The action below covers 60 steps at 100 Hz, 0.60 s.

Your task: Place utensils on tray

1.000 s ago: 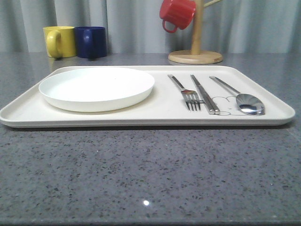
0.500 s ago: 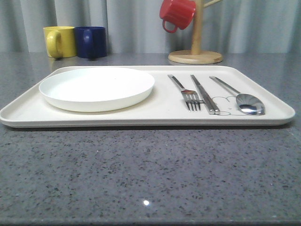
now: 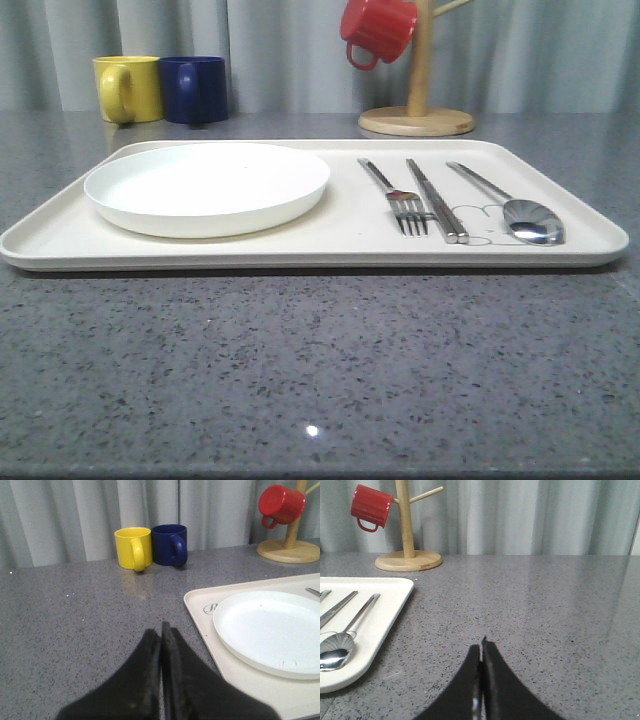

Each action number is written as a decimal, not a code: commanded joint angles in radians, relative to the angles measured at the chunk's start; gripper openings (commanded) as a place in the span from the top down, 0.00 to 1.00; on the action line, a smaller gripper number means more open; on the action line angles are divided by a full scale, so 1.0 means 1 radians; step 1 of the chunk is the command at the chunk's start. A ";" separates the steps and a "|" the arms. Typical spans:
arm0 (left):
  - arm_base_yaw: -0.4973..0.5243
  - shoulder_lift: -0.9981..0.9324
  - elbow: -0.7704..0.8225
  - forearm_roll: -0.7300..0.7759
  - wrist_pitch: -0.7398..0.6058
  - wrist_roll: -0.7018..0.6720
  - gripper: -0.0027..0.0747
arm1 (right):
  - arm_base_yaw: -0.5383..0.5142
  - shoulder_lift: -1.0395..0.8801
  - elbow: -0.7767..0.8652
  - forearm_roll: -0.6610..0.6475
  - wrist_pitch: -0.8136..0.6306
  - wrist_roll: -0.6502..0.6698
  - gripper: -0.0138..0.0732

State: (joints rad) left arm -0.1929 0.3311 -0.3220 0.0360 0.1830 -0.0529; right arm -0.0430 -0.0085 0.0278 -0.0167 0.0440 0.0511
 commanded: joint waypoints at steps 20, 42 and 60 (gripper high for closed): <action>-0.006 -0.179 0.152 0.013 -0.098 -0.024 0.99 | -0.005 -0.020 0.000 -0.011 -0.087 -0.007 0.92; 0.038 -0.326 0.274 0.013 -0.105 -0.024 0.99 | -0.005 -0.020 0.000 -0.011 -0.087 -0.007 0.92; 0.130 -0.368 0.337 -0.004 -0.155 -0.024 0.99 | -0.005 -0.019 0.000 -0.011 -0.087 -0.007 0.92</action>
State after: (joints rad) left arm -0.0959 -0.0055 0.0051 0.0448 0.1563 -0.0684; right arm -0.0430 -0.0085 0.0278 -0.0167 0.0415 0.0510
